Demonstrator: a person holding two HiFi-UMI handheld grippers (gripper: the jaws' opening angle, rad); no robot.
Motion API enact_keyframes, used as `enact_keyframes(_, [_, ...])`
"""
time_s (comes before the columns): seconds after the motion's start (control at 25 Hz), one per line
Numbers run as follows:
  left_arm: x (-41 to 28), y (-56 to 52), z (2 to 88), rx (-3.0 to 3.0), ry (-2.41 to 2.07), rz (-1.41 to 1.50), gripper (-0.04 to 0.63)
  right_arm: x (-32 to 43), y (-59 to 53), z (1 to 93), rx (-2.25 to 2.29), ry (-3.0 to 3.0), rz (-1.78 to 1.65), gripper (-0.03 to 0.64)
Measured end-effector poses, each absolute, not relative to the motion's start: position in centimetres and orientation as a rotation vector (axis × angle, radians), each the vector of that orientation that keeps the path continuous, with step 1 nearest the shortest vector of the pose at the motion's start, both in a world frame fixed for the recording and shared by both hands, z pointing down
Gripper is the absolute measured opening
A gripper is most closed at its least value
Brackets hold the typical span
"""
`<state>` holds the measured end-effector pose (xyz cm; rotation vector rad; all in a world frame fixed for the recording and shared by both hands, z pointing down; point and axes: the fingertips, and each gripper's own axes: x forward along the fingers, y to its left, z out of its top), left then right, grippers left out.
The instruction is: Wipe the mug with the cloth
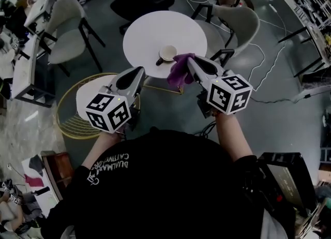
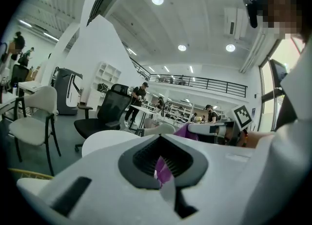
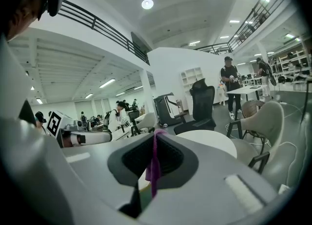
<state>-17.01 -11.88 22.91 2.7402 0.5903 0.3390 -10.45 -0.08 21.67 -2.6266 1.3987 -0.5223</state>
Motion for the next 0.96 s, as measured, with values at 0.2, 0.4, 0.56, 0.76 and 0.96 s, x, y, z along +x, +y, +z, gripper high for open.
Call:
enact_keyframes(0.2, [-19.0, -7.8, 22.7, 2.769, 0.566, 0.334, -0.003, -12.3, 3.7, 21.0, -2.629, 1.424, -0.531, 0.015])
enact_keyframes(0.4, [-20.8, -3.9, 23.0, 2.755, 0.481, 0.333, -0.002, -14.0, 7.0, 20.4, -2.631, 1.500, -0.547, 0.015])
enact_keyframes(0.56, [-21.4, -1.9, 22.8, 2.748, 0.458, 0.324, -0.003, -14.6, 8.2, 19.9, -2.643, 1.563, -0.534, 0.015])
enact_keyframes(0.76, [-22.8, -1.5, 22.8, 2.757, 0.428, 0.315, -0.002, -15.8, 8.7, 20.6, -2.628, 1.587, -0.537, 0.015])
enact_keyframes(0.96, [-24.4, -1.3, 23.8, 2.771, 0.398, 0.313, -0.002, -16.9, 9.1, 22.1, -2.613, 1.610, -0.541, 0.017])
